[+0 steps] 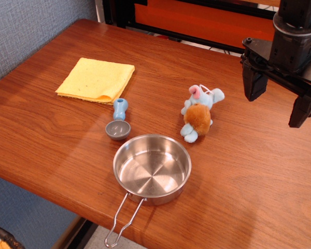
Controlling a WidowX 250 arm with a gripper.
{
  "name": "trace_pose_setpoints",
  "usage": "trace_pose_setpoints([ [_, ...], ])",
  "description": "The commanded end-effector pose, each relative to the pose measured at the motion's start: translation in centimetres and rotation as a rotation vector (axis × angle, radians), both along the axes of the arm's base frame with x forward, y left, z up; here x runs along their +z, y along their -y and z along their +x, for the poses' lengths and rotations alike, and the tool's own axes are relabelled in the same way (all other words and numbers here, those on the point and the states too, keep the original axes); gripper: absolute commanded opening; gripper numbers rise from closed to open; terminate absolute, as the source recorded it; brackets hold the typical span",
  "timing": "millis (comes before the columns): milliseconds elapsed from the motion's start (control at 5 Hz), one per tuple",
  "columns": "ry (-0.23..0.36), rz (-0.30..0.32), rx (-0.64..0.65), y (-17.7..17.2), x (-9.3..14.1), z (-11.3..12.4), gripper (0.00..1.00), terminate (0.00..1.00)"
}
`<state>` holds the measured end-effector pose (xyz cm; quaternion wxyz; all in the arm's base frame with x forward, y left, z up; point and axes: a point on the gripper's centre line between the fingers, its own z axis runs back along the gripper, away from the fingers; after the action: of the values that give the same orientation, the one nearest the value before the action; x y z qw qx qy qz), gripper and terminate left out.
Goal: Move the yellow cloth down and place it at the edge of the table.
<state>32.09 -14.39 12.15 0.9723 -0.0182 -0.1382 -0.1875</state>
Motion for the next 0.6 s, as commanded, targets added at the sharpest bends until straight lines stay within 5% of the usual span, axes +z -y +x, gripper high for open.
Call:
trace_pose_setpoints([
  [0, 0.000, 0.000, 0.000, 0.0, 0.0, 0.0, 1.00, 0.00],
  [400, 0.009, 0.114, 0.006, -3.9, 0.9, 0.9, 1.00, 0.00],
])
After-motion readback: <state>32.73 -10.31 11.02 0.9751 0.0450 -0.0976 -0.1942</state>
